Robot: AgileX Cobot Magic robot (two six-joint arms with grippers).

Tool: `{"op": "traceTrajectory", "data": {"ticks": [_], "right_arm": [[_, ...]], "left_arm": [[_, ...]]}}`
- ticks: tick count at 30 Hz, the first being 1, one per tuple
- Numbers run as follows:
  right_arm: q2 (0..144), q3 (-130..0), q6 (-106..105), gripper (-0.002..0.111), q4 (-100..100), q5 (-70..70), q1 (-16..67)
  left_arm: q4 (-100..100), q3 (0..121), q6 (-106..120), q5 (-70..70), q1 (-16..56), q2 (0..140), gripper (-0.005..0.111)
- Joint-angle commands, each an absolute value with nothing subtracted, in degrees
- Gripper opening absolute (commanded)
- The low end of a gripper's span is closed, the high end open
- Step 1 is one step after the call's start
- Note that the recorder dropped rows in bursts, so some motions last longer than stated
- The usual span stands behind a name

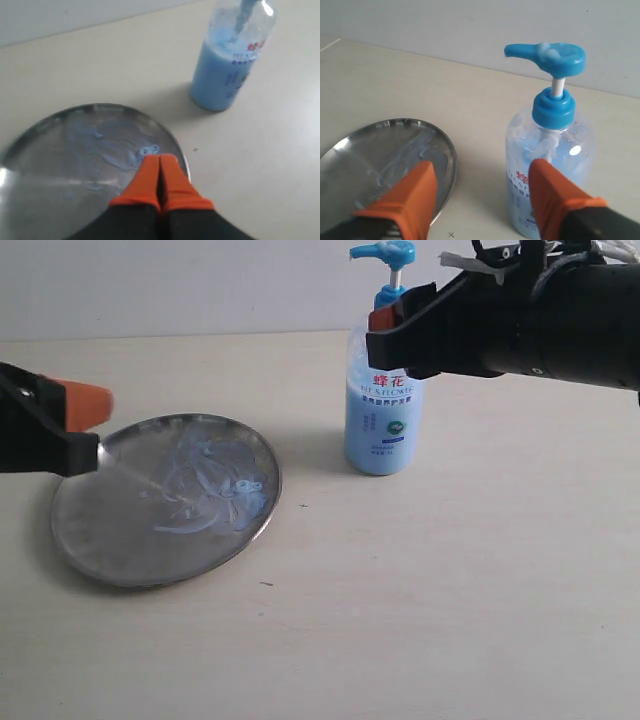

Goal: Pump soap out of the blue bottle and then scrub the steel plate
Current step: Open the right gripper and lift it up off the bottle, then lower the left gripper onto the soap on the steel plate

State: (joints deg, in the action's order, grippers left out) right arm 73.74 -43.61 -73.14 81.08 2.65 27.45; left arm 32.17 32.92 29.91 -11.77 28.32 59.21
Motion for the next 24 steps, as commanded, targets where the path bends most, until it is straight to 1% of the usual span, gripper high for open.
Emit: {"op": "traceTrajectory", "data": {"ticks": [1, 2, 3, 8, 11, 13, 19, 22, 24], "right_arm": [[73.32, -43.26, -75.20, 0.048, 80.74, 2.91, 27.26], [73.17, -43.26, -75.31, 0.046, 80.74, 2.91, 27.26], [72.68, -43.26, -75.31, 0.042, 80.74, 2.91, 27.26], [69.58, -43.26, -78.43, 0.017, 80.74, 3.32, 27.26], [67.76, -43.26, -78.55, 0.008, 80.74, 4.47, 27.26], [66.80, -43.26, -78.55, 0.005, 80.74, 4.74, 27.26], [65.97, -40.87, -78.05, 0.004, 81.85, 4.72, 27.26], [65.33, -39.05, -78.05, 0.000, 84.09, 4.72, 27.26], [64.78, -38.38, -78.05, 0.000, 84.21, 4.22, 27.26]], "left_arm": [[31.96, 34.73, 29.94, -9.67, 33.29, 64.35, 0.000], [31.87, 35.60, 29.94, -9.67, 33.59, 65.77, 0.000], [31.72, 37.11, 29.94, -9.67, 33.77, 67.45, 0.000], [30.16, 44.28, 29.94, -12.45, 33.77, 74.23, 0.000], [29.14, 47.81, 29.94, -14.62, 33.77, 77.21, 0.000], [28.05, 49.74, 29.94, -15.88, 33.77, 79.21, 0.000], [27.21, 53.40, 31.51, -20.43, 33.77, 85.32, 0.000], [26.97, 54.45, 32.82, -21.76, 33.77, 88.21, 0.000], [25.55, 55.43, 32.82, -22.63, 33.77, 89.89, 0.000]]}}
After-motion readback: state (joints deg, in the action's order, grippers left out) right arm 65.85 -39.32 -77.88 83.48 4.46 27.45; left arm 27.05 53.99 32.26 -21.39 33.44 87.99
